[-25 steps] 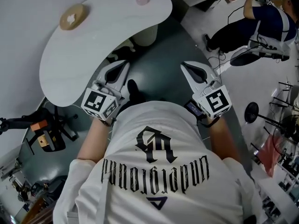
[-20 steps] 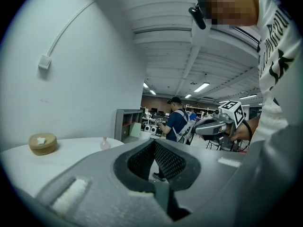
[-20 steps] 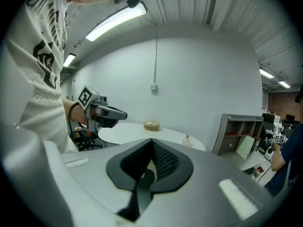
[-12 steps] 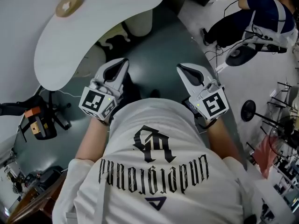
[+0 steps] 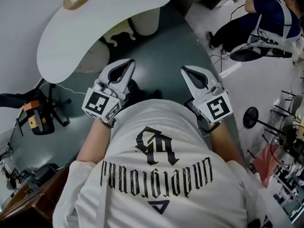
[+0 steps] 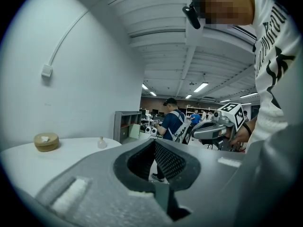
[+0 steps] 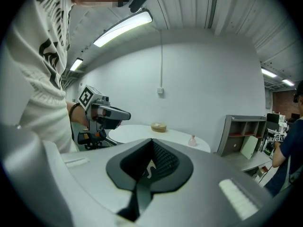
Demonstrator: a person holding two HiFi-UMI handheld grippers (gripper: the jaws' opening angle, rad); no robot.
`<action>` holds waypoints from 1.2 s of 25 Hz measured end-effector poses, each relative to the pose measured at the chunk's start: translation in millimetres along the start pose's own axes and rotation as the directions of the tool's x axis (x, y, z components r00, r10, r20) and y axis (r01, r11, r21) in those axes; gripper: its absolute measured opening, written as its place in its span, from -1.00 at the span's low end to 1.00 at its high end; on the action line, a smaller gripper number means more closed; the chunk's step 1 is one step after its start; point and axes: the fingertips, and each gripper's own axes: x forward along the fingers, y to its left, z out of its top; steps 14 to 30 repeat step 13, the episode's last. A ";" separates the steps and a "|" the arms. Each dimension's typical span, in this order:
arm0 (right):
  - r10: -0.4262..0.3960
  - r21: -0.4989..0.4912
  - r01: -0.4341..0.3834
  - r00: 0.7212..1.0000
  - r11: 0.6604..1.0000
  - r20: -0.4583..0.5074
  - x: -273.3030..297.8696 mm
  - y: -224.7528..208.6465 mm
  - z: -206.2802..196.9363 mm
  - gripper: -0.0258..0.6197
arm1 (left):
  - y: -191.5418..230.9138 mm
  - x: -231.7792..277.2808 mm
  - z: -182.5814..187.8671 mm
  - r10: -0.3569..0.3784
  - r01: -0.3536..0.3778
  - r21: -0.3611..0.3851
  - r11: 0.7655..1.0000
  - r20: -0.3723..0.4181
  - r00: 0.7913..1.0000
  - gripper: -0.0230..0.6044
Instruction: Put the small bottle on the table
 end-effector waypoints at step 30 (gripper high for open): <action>0.011 -0.018 -0.011 1.000 1.000 0.005 -6.1 11.0 -0.2 -0.92 | -10.7 -11.2 3.7 0.013 -0.013 -0.004 1.000 0.018 1.000 -0.91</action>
